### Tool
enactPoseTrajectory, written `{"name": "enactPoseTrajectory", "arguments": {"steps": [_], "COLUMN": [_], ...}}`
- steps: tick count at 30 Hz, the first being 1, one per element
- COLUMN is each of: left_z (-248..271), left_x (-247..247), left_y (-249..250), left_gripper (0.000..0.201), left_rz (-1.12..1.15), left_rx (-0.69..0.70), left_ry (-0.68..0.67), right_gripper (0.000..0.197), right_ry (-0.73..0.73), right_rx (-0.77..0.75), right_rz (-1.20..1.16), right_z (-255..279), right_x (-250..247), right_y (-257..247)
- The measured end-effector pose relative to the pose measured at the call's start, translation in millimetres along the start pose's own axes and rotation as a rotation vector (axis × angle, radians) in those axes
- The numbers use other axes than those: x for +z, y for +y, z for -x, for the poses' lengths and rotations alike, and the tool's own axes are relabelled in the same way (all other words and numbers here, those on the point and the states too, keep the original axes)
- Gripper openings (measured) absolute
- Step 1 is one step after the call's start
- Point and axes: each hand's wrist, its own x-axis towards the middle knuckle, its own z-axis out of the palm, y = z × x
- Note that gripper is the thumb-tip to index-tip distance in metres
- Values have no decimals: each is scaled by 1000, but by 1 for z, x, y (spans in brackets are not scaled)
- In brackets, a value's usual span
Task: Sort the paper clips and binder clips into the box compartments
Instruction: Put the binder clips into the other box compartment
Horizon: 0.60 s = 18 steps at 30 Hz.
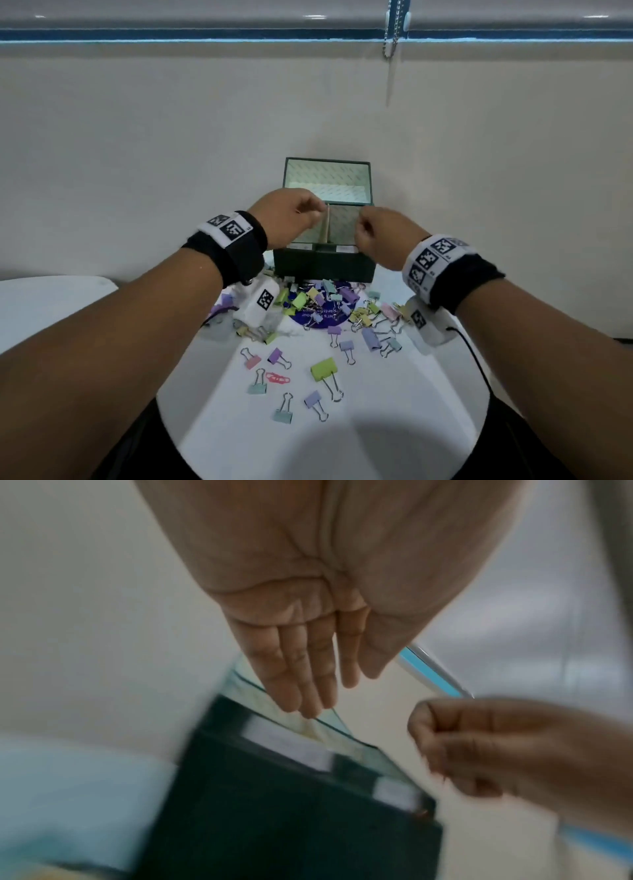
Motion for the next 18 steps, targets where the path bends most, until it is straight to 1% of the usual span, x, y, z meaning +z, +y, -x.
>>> {"name": "enactPoseTrajectory", "arguments": {"steps": [2,4,5,6,8,10,12,14,15,16,18], "left_z": [19,38,47,55,67,74,77,76,75,74,72], "left_x": [-11,-19,-21,-24,-28,-29,-27,-21,-18,-15,-10], "left_y": [-19,-38,-46,-53,-65,-77,-88,-93,-93,-91,-87], "left_gripper": [19,13,11,10,10,12,17,25,30,35,44], "left_rz": [-218,-357,-394,-417,-444,-471,-516,-529,-514,-501,-489], "left_rx": [34,63,80,87,85,44,-38,-120,-147,-166,-178], "left_ry": [-33,-88,-88,-71,-10,-7,-75,-165,-208,-249,-307], "right_gripper": [10,8,11,18,31,38,39,30,25,24,32], "right_ry": [50,19,-21,-63,-91,-33,50,132,121,44,-212], "right_rx": [-15,-29,-27,-20,-16,-36,-82,-191,-248,-283,-299], "right_rz": [55,130,153,166,172,179,199,144,95,57,95], "right_z": [-16,-29,-34,-37,-40,-37,-26,-12,-5,0,5], "right_x": [0,2,4,6,12,17,22,28,30,33,45], "right_y": [-1,-7,-9,-11,-15,-21,-32,-50,-60,-69,-86]}}
